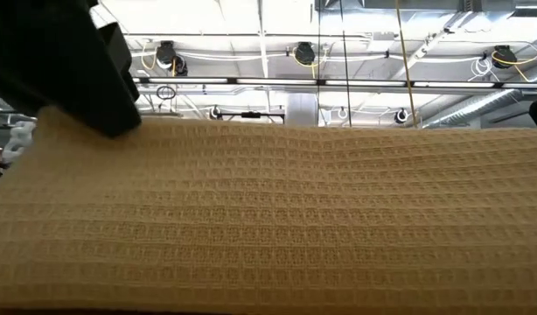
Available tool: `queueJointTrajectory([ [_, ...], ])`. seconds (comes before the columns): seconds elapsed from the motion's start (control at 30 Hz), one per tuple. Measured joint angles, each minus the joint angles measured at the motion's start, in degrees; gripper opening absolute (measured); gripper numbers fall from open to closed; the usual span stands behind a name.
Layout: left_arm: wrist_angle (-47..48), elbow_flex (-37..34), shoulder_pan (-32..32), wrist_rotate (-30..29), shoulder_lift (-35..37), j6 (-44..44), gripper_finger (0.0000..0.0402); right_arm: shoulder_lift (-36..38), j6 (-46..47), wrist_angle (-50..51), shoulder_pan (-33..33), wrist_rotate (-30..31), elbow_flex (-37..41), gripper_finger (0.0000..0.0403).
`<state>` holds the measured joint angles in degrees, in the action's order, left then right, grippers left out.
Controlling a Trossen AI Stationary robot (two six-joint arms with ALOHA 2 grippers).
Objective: Roll towel
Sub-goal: Roll the yellow towel
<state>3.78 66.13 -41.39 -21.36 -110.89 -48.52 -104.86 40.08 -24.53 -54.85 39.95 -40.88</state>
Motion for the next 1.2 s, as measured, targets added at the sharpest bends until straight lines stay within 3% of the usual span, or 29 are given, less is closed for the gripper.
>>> queueJointTrajectory([
  [0.17,-0.26,0.0,0.0,-0.06,0.0,1.45,0.0026,0.0,2.4,0.06,-0.04,-1.24,0.0,0.0006],
  [0.23,-0.31,0.0,0.0,0.27,0.0,1.45,0.0011,0.0,2.65,0.17,-0.04,-1.26,0.0,0.0006],
  [0.43,-5.52,0.0,0.0,3.53,0.33,5.0,0.0011,0.02,3.12,0.44,-0.04,-1.26,0.0,0.0008],
  [0.57,-9.7,0.06,0.0,6.17,2.2,6.27,0.0006,0.04,10.14,0.4,-0.3,-1.36,-0.01,0.0008],
  [0.7,-6.71,0.03,-0.04,6.31,2.16,5.53,0.0005,0.04,17.51,0.92,-0.35,-2.42,-0.04,0.0008],
  [0.93,-2.44,0.02,2.9,6.24,0.5,3.77,0.0004,0.07,17.79,4.41,-0.02,-2.78,-0.04,0.0008],
  [1.2,2.82,0.02,4.36,2.15,0.39,2.31,0.0015,0.07,17.85,6.52,0.07,-2.53,-0.04,0.0008],
])
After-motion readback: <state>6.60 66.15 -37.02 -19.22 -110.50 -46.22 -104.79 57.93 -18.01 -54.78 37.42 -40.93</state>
